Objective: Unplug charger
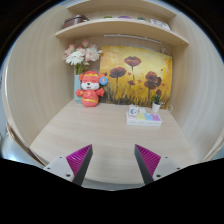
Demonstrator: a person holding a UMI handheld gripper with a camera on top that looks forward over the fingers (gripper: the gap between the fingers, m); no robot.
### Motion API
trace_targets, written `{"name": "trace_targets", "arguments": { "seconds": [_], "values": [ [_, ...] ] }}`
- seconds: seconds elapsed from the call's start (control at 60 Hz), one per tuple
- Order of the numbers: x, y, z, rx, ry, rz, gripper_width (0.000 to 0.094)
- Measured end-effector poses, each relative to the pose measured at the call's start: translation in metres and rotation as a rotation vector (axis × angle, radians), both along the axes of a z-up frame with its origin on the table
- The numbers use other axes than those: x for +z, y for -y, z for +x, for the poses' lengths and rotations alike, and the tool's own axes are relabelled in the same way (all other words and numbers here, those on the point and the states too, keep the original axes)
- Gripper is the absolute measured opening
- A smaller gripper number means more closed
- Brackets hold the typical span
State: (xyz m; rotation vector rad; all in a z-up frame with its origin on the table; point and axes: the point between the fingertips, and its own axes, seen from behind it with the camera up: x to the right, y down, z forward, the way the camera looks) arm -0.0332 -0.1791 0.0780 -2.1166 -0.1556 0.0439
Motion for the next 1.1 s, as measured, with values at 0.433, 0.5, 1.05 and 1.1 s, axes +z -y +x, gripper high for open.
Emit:
{"name": "trace_targets", "arguments": {
  "seconds": [0.433,0.5,1.05,1.1],
  "values": [
    [-0.022,-0.235,0.064,-0.057,0.023,0.032,0.0839],
    [-0.029,-0.255,0.068,-0.063,0.03,0.035,0.0804],
    [-0.042,-0.27,0.068,-0.087,-0.122,-0.112,0.0191],
    [0.019,-0.288,0.095,-0.126,-0.125,0.046,0.0191]
  ]
}}
